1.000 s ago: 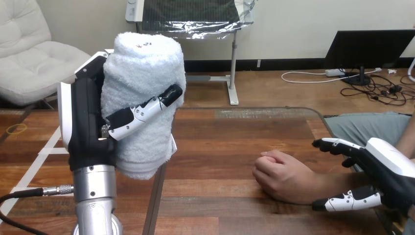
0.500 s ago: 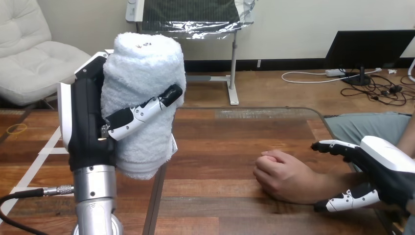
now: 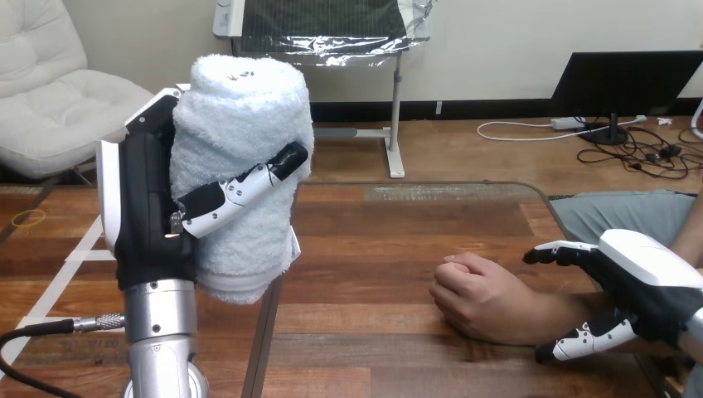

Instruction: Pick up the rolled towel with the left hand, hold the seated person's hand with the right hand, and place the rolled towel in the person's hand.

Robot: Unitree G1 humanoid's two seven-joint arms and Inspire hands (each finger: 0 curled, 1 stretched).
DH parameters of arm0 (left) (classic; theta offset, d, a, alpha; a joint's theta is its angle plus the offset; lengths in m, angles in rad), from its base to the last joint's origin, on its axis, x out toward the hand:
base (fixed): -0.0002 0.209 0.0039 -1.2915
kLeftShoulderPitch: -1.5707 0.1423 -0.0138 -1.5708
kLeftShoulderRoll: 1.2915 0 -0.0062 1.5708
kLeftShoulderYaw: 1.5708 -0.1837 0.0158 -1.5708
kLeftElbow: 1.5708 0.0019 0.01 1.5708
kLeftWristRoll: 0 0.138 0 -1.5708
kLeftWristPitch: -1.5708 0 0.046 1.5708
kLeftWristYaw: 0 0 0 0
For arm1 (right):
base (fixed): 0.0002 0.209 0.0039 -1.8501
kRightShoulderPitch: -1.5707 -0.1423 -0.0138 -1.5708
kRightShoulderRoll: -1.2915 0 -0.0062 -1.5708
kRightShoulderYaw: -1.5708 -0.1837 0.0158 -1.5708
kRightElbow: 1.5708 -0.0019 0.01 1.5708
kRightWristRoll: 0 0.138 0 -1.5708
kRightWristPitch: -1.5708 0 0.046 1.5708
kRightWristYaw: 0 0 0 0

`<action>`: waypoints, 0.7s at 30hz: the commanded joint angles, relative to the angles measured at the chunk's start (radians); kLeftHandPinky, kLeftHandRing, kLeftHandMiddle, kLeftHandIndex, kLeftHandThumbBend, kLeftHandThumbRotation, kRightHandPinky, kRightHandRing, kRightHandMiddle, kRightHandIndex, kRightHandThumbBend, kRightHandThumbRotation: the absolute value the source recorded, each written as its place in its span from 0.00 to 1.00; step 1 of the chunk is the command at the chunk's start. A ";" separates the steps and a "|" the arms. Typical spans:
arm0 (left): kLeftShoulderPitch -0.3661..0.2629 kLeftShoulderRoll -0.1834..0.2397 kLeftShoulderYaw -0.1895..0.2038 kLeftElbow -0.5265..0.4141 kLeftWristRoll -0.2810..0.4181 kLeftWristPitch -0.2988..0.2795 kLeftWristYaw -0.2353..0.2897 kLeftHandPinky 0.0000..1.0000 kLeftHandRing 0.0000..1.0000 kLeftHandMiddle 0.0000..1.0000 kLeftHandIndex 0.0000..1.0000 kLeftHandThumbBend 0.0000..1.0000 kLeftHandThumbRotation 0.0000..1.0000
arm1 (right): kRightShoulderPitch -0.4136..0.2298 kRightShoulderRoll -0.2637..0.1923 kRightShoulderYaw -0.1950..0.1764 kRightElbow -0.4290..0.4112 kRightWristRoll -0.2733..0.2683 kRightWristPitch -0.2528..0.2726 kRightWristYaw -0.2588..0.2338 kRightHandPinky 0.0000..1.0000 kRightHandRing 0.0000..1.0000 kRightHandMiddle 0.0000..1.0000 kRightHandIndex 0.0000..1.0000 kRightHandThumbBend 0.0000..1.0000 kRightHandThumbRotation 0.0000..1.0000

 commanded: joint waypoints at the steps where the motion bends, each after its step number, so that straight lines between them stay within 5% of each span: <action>1: -0.057 -0.001 0.007 -0.009 0.000 -0.030 0.001 0.15 0.21 0.28 0.34 0.45 0.00 | -0.086 -0.026 0.030 0.053 -0.039 0.014 -0.038 0.80 0.82 0.83 0.81 1.00 0.22; 13: -0.055 0.001 0.009 -0.012 0.005 -0.031 0.003 0.16 0.21 0.28 0.34 0.46 0.00 | -0.142 -0.035 0.110 0.132 -0.164 0.025 -0.114 0.79 0.81 0.81 0.79 1.00 0.20; 21: -0.054 0.002 0.010 -0.010 0.012 -0.036 0.008 0.16 0.21 0.28 0.34 0.46 0.00 | -0.179 -0.030 0.152 0.193 -0.200 0.035 -0.138 0.77 0.79 0.80 0.78 1.00 0.21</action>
